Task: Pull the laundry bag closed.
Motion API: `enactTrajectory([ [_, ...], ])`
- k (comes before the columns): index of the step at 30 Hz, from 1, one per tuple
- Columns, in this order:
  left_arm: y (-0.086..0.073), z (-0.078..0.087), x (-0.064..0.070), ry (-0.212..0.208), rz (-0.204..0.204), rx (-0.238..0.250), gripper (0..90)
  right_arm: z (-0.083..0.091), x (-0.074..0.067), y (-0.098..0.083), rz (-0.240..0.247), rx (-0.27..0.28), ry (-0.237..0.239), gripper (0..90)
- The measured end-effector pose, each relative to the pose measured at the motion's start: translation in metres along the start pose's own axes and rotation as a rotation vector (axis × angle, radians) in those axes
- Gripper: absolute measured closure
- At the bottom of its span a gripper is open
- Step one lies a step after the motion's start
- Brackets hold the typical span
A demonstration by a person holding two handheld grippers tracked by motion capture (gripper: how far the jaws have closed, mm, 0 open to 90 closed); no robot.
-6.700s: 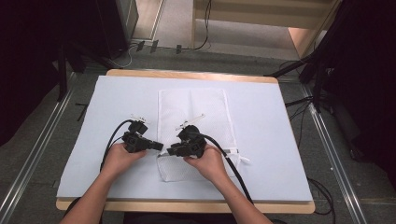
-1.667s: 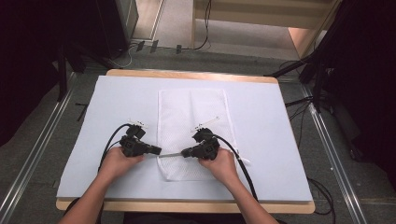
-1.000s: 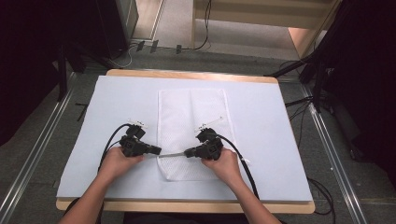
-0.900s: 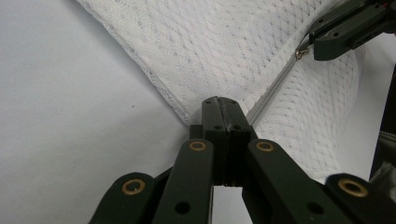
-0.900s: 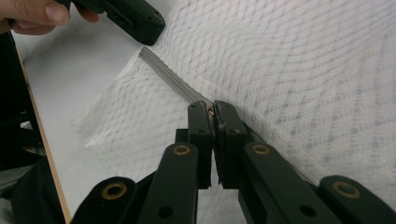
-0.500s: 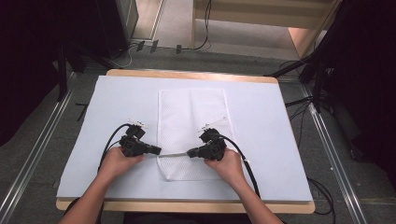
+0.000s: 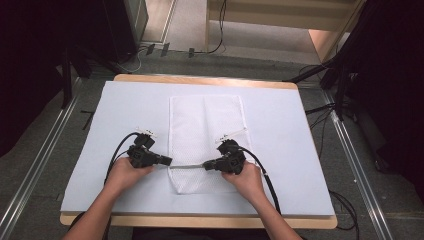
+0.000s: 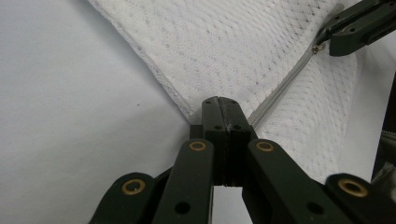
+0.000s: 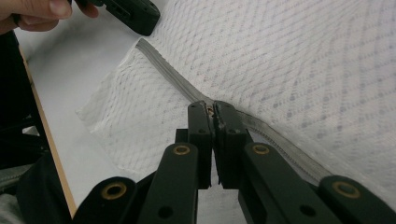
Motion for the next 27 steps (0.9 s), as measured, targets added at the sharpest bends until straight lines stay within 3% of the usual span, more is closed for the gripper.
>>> enactTrajectory([
  [4,-0.0001,0.0002,-0.0008,0.006,0.012,0.004,90.0,0.0015,0.0014,-0.0009,-0.012,0.001,0.004,88.5],
  [14,0.0001,-0.0002,0.0003,0.029,-0.009,-0.003,90.0,0.0016,0.0018,-0.0007,-0.016,-0.006,0.0,88.6],
  [27,0.0002,-0.0004,0.0006,0.04,-0.007,-0.009,90.0,0.0042,0.003,-0.0002,-0.021,-0.005,0.007,88.5],
])
Point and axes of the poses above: each handheld gripper's, and its own axes: z roughly backward along the jaws, y roughly out of its top, x roughly to its right, the point moved 9 cm from there along -z, roughly forward along the jaws, and after that the axes turned 12 degrees about -z, right-handed, at the moved point
